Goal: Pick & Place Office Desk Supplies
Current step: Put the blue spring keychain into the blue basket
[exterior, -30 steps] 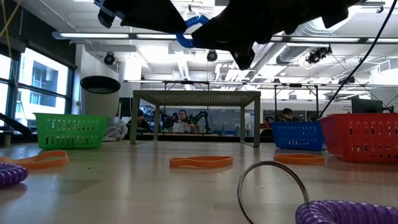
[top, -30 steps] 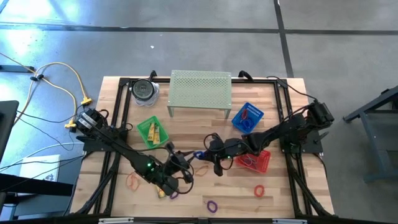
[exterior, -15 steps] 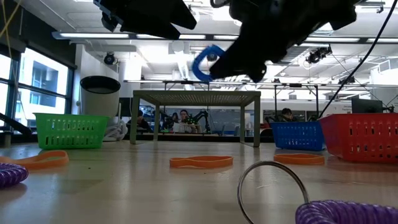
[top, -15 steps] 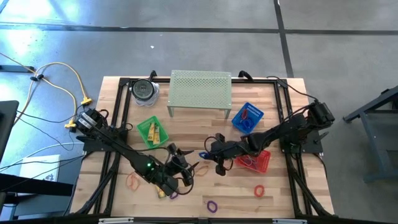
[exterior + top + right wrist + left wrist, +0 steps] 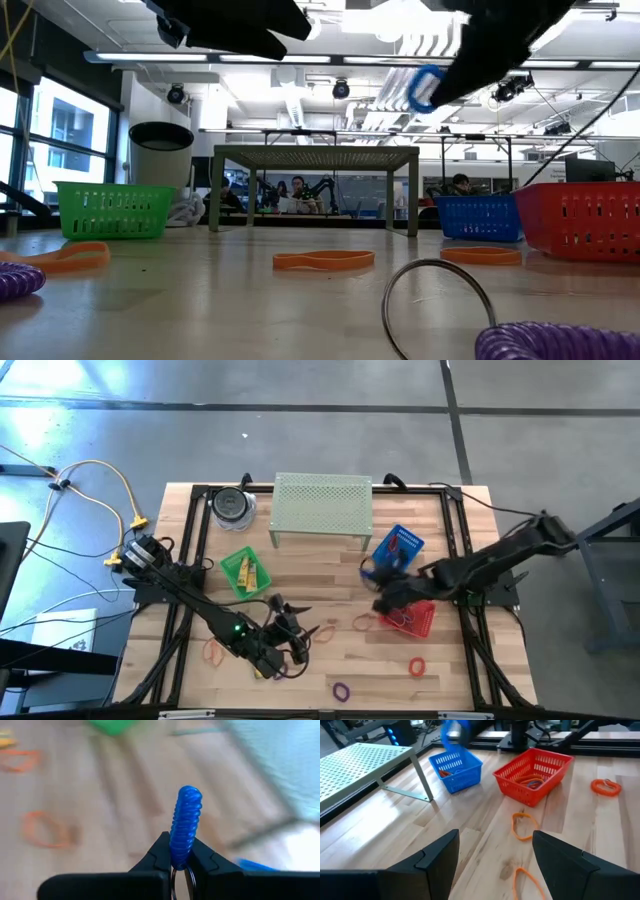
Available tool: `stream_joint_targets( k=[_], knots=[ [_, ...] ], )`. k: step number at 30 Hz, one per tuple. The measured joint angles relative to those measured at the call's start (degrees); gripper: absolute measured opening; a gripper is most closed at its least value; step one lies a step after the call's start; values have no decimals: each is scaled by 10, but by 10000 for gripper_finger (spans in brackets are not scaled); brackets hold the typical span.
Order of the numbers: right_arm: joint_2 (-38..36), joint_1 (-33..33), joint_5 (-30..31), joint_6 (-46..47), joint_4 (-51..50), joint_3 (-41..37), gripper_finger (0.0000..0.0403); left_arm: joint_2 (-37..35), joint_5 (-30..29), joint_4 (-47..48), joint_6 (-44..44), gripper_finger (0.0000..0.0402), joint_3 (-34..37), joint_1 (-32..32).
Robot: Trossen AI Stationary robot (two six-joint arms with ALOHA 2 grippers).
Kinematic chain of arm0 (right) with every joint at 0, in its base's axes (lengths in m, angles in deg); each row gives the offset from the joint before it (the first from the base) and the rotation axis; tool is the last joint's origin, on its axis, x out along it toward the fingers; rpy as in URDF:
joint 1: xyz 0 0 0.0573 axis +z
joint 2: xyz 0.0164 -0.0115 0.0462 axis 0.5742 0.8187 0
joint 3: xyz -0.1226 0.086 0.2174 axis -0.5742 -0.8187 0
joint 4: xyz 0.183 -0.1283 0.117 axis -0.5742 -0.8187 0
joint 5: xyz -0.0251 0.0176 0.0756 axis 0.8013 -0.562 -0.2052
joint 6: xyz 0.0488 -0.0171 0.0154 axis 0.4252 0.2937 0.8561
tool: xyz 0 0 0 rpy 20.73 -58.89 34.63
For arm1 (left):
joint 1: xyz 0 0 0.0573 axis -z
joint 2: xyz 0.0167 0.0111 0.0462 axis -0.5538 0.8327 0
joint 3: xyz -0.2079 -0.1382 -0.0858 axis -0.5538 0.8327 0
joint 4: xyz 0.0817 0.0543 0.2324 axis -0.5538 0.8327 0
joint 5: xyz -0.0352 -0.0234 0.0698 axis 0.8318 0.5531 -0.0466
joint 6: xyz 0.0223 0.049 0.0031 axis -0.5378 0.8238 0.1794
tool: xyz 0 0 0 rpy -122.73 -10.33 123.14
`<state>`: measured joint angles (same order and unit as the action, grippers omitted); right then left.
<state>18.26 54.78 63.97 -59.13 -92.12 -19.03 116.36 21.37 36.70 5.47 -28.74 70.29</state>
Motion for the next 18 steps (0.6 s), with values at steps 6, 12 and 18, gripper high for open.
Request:
stream_joint_targets(
  k=[6,12,18],
  knots=[
    [-97,-10,36,27,-138,-11,13,0,29,0,0,245,0,-1],
    [-169,-65,27,62,-175,-74,13,0,31,0,0,245,0,-2],
    [-184,-175,-39,77,-119,-161,13,0,31,0,-9,245,0,-2]
  ],
)
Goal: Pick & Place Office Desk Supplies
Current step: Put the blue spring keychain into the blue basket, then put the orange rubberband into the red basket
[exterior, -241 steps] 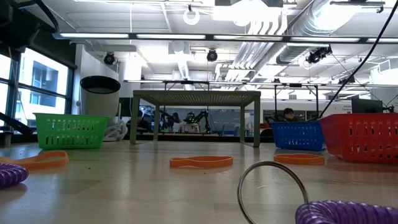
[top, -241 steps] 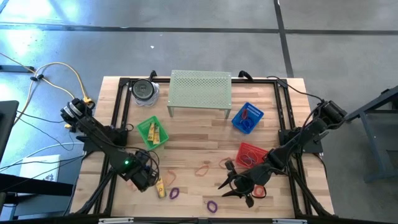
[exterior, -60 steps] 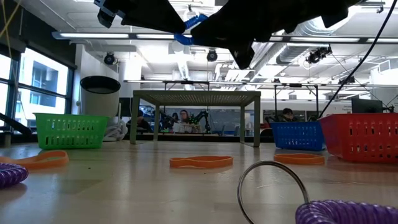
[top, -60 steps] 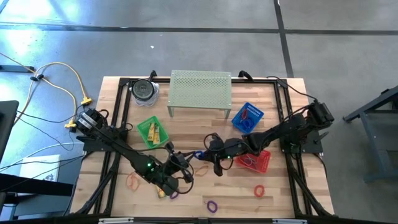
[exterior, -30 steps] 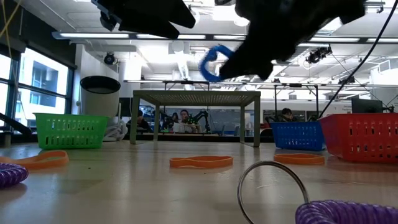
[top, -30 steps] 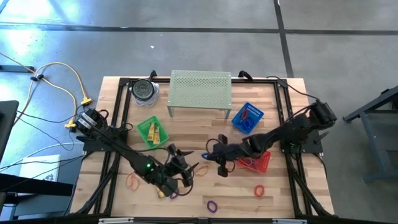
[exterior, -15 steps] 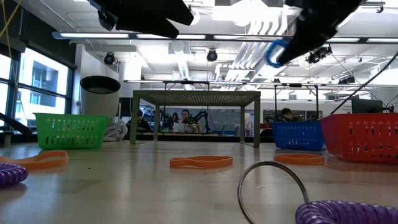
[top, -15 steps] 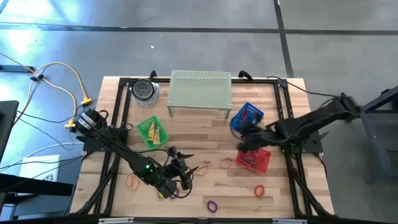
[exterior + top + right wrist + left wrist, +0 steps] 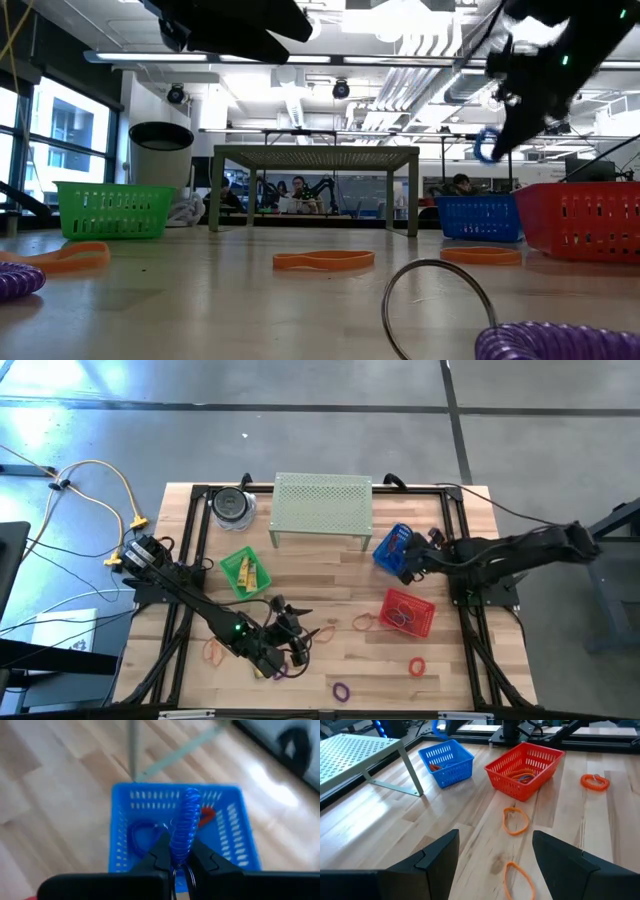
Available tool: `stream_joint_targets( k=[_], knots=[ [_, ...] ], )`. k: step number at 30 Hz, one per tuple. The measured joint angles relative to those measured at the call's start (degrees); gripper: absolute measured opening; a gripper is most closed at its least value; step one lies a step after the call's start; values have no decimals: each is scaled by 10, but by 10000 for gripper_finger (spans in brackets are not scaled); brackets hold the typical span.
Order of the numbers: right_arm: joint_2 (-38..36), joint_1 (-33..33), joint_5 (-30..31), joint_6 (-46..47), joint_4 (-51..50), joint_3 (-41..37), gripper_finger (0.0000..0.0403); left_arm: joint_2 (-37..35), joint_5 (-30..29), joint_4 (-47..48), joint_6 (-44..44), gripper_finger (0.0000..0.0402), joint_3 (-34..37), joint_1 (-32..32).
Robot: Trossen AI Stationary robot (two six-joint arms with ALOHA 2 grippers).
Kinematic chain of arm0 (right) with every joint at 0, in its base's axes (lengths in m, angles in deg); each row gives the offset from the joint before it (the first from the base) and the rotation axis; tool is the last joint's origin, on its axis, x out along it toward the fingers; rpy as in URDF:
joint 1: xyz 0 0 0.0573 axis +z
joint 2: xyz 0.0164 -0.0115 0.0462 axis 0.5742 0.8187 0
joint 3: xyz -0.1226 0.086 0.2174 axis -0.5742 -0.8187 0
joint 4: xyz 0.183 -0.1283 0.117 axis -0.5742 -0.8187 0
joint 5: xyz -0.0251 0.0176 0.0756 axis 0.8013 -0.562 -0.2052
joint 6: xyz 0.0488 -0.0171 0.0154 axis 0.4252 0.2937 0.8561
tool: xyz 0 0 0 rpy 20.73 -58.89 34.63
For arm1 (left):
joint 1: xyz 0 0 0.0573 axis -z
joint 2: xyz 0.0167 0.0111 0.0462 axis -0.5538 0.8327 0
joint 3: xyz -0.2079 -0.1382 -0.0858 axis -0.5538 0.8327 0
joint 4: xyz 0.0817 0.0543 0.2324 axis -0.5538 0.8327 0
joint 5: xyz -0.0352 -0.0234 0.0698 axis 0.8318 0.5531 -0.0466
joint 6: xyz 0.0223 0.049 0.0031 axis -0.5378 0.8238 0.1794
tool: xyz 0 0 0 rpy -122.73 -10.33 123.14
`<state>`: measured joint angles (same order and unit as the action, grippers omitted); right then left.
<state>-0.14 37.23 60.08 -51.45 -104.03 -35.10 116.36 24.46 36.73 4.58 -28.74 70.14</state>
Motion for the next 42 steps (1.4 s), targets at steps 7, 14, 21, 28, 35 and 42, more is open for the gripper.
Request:
stream_joint_targets(
  k=[7,14,21,28,35,42],
  knots=[
    [22,-101,-96,-4,116,-56,22,0,0,0,-22,245,0,0],
    [44,-133,-105,-12,117,-60,67,0,14,0,-37,245,0,0],
    [51,-132,-101,-16,132,-60,167,0,22,0,-37,245,0,0],
    [17,-126,-100,-45,157,-42,221,0,25,0,-37,245,0,0],
    [-49,-102,-98,-102,213,-27,228,0,94,-2,-40,245,0,0],
    [-102,-7,-101,-152,290,-26,229,2,96,2,9,245,6,-11]
  ],
)
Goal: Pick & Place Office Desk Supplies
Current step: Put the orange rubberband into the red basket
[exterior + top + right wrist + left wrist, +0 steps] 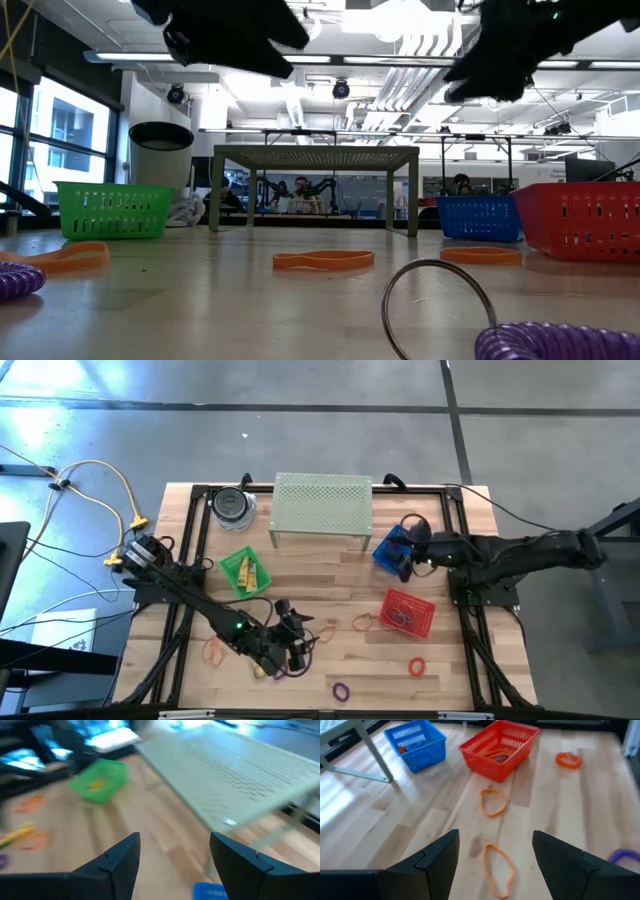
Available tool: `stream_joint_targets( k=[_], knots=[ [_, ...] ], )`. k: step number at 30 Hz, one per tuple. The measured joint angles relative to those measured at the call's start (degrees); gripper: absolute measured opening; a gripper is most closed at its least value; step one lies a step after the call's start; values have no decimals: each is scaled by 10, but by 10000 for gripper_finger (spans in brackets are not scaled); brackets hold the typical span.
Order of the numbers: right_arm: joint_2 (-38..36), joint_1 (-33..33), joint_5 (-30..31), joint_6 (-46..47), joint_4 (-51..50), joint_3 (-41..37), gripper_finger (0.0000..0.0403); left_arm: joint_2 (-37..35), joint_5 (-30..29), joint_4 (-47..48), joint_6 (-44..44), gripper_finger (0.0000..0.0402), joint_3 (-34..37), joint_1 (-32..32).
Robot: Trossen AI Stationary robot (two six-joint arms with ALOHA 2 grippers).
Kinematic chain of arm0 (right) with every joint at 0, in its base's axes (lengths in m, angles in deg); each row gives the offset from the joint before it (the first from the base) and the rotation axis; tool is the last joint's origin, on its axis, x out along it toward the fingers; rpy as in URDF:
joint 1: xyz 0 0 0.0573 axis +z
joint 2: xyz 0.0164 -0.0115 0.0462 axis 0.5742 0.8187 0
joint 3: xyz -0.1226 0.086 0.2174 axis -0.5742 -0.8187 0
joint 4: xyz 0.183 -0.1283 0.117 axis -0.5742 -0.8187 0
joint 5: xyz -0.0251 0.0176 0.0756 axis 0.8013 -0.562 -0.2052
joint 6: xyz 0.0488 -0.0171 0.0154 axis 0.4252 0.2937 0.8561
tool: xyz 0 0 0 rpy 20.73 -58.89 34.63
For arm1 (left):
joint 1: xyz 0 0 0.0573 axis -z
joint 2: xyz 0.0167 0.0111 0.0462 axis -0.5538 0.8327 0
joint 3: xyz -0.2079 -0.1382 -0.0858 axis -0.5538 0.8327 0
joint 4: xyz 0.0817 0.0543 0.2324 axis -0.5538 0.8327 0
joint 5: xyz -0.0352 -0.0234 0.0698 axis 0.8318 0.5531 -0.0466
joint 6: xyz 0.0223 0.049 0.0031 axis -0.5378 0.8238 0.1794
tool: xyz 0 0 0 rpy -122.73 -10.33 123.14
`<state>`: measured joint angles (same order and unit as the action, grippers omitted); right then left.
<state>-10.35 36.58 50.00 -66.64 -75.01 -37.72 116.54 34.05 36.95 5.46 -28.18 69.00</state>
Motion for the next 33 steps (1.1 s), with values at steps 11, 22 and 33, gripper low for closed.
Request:
stream_joint_targets(
  k=[11,22,33],
  knots=[
    [10,212,-1,-69,135,0,229,104,6,-18,-8,245,6,-32],
    [64,288,0,-120,196,0,229,129,109,-50,59,245,6,-58],
    [132,290,-3,-105,230,0,229,129,131,-49,58,245,6,-73]
  ],
)
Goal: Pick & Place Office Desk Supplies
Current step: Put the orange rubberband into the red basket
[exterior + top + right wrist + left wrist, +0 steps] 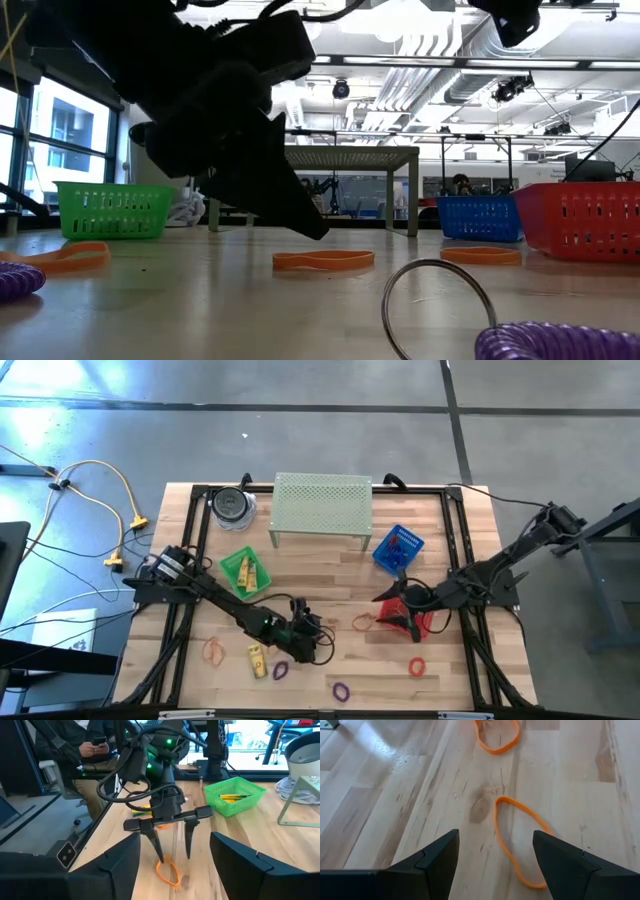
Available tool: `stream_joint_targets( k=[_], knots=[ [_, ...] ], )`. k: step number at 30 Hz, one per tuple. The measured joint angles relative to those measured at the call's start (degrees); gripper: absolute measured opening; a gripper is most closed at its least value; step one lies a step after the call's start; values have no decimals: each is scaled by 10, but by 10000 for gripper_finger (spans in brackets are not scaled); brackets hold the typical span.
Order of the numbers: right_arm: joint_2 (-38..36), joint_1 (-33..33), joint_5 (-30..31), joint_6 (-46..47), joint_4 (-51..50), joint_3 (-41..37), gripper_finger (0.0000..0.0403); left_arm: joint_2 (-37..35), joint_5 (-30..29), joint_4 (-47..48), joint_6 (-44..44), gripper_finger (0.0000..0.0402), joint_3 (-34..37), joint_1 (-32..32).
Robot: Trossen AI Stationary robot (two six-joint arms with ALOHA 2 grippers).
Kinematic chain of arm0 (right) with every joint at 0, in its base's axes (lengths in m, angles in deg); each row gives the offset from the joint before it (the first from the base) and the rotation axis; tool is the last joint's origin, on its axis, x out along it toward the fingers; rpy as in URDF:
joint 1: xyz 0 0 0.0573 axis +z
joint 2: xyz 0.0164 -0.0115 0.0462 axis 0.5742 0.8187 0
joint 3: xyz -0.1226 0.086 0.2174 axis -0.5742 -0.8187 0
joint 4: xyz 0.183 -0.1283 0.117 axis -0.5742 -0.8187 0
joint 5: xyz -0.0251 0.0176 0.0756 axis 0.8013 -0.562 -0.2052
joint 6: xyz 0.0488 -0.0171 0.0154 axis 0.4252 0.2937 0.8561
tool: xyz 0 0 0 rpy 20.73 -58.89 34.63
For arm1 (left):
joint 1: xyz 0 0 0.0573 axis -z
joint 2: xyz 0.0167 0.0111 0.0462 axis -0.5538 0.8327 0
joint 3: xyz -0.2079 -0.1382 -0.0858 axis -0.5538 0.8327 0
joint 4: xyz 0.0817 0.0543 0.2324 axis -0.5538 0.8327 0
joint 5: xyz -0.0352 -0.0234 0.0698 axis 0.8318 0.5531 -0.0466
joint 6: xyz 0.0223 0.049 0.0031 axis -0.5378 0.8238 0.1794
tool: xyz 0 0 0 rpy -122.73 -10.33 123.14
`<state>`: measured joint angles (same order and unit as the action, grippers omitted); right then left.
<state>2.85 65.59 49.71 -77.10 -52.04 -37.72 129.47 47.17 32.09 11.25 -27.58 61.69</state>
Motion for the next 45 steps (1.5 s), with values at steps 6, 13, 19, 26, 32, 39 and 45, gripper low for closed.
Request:
stream_joint_targets(
  k=[6,13,19,26,32,39,45],
  knots=[
    [11,3,1,0,10,0,229,0,0,1,0,245,0,-3],
    [11,3,-2,0,10,0,229,11,10,-2,2,245,0,-2],
    [11,3,-3,0,9,0,229,41,1,-13,1,245,-2,-1],
    [11,3,-3,0,9,0,229,43,2,-12,-2,240,-3,-1],
    [11,3,-3,0,7,0,229,44,53,15,-66,190,-2,-12],
    [11,3,-3,0,0,0,229,45,87,27,-65,96,-2,-11],
    [11,3,-4,0,0,0,229,45,82,27,-65,12,-2,-1]
  ],
)
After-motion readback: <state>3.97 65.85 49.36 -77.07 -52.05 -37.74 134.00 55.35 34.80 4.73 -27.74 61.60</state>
